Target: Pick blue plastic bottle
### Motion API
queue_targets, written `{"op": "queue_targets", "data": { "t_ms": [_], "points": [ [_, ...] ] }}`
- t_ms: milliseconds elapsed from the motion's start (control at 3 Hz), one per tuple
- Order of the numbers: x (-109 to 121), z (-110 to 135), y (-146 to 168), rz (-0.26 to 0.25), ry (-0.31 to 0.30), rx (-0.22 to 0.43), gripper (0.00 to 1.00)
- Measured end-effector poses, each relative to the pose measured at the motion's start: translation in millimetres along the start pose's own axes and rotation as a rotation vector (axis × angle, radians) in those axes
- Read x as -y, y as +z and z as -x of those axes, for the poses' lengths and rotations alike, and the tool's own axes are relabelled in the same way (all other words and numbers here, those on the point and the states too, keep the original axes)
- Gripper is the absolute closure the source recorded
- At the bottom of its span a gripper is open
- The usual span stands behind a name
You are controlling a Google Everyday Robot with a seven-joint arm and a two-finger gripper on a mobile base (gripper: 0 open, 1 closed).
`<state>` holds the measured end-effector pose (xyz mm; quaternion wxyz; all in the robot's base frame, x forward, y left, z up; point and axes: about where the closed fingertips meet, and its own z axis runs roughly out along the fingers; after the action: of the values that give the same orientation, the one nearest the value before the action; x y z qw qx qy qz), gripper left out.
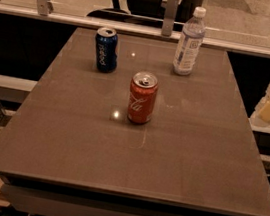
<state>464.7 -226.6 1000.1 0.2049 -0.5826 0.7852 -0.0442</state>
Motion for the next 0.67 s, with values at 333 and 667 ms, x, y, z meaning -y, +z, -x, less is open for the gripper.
{"op": "queue_targets", "data": {
  "t_ms": [333,667],
  "points": [
    [26.5,-0.4,-0.6,-0.025,0.057,0.067,0.00],
    [52.0,-0.6,5.4,-0.020,0.128,0.173,0.00]
  ]
}}
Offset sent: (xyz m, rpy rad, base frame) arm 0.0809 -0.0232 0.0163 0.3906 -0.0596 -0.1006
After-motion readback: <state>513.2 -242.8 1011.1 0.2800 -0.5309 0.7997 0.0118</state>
